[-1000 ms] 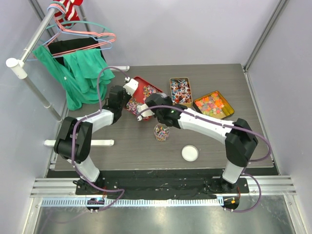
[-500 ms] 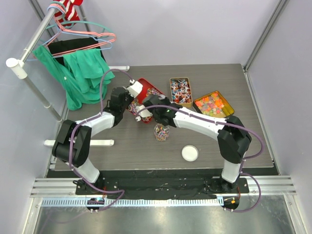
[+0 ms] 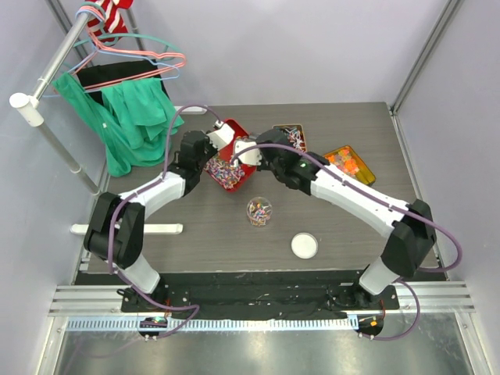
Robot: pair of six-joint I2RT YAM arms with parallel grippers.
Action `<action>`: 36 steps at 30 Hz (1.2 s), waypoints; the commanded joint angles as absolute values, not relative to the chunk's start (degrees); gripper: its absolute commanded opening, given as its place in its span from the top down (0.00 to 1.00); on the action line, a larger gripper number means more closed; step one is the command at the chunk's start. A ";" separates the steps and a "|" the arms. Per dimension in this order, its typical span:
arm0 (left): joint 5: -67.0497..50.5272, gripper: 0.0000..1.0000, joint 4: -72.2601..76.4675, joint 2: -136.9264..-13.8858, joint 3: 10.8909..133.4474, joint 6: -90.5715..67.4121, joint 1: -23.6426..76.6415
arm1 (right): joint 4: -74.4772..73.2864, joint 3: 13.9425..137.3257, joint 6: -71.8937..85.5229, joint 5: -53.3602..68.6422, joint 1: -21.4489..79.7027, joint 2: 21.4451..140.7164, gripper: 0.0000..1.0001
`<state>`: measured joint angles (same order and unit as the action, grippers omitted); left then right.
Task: Pack the candies
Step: Scoop the fake candies from the storage box.
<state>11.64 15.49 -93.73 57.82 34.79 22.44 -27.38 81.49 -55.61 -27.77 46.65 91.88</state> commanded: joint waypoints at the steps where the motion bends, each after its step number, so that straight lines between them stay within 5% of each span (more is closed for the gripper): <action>1: 13.27 1.00 20.74 -92.81 62.49 33.23 22.15 | -27.51 80.95 -52.21 -25.40 45.97 87.89 0.99; 21: 13.45 1.00 21.36 -95.10 57.39 36.91 22.85 | -27.68 78.92 -51.24 -23.38 45.09 87.71 0.99; 36: 6.68 1.00 11.08 -94.66 62.13 26.37 22.85 | -29.88 82.26 -60.46 -34.71 50.98 100.18 0.99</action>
